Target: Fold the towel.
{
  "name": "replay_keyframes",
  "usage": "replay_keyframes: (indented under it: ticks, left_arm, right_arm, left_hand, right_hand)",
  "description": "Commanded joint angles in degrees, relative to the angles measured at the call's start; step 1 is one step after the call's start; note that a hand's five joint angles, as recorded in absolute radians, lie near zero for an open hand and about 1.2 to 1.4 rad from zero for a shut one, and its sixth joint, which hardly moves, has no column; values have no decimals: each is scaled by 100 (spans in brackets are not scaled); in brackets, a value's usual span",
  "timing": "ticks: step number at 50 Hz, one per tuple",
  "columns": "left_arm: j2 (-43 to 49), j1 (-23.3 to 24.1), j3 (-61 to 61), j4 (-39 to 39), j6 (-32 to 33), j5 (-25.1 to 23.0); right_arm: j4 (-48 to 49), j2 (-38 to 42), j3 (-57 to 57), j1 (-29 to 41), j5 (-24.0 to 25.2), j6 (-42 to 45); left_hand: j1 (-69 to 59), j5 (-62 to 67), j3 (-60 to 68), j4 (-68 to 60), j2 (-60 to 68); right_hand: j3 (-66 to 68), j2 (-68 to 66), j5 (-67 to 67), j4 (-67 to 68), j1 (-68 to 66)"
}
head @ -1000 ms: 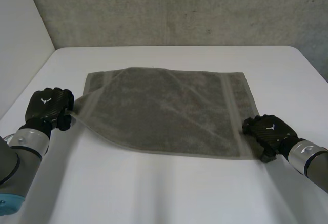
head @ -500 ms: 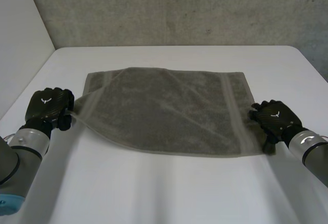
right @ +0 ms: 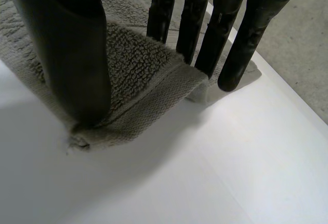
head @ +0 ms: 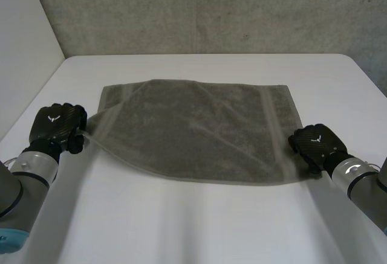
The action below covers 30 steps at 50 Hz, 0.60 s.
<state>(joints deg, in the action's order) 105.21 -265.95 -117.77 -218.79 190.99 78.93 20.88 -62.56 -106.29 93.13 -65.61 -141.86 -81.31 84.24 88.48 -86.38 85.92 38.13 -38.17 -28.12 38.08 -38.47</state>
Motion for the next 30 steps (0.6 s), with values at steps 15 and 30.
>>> replay_keyframes:
  ticks: [15, 30]
  left_arm:
    - [-97, -19, 8, 82, -18, 18]
    - [-2116, -220, -430, 1953, -184, -96]
  right_arm:
    - [-312, -1004, -50, -40, -4, -369]
    - [-3623, -1592, 529, -338, 330, 718]
  left_hand:
    - [131, -1424, -848, 638, -592]
    - [131, -1424, -848, 638, -592]
  right_hand:
    - [4187, -4183, -4188, 4192, -4153]
    - [4187, -4183, -4188, 4192, -4153]
